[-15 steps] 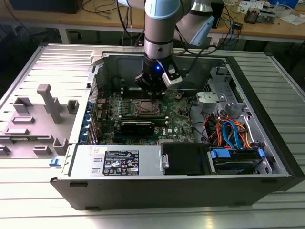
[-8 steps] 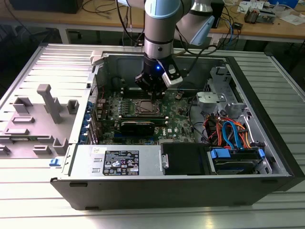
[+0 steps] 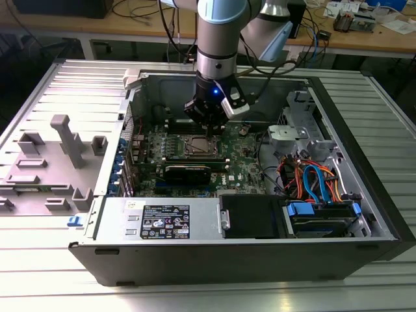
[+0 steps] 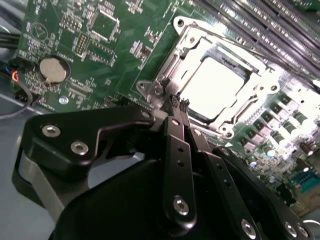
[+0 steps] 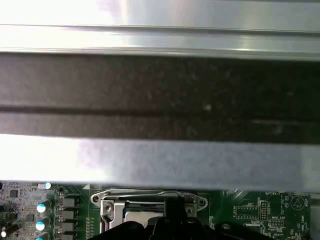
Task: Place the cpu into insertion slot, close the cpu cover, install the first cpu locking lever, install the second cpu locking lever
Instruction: 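Install the second cpu locking lever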
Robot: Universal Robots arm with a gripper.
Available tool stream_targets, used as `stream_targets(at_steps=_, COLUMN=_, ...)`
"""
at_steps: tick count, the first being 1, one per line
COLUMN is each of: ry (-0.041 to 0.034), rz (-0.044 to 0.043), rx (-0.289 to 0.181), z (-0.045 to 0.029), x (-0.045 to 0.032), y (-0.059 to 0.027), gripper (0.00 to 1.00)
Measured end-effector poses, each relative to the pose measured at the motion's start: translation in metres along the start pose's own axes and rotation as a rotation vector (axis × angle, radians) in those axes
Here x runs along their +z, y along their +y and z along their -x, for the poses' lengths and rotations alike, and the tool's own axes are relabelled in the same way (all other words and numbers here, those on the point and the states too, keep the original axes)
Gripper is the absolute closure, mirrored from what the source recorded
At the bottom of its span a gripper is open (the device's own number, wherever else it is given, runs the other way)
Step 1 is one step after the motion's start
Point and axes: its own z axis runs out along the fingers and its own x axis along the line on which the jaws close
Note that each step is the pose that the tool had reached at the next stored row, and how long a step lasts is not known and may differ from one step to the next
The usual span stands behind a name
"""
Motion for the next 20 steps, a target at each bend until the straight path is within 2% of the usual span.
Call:
stream_targets(at_steps=4, ry=0.0000, rz=-0.0001, rx=0.000, z=-0.0002, x=0.0000, y=-0.0058, gripper=0.89)
stream_targets(at_steps=15, ry=0.0002, rz=-0.0026, rx=0.000, z=-0.0003, x=-0.0023, y=-0.0087, gripper=0.89)
stream_targets(at_steps=20, ry=0.0001, rz=-0.0026, rx=0.000, z=-0.0005, x=-0.0023, y=-0.0146, gripper=0.89)
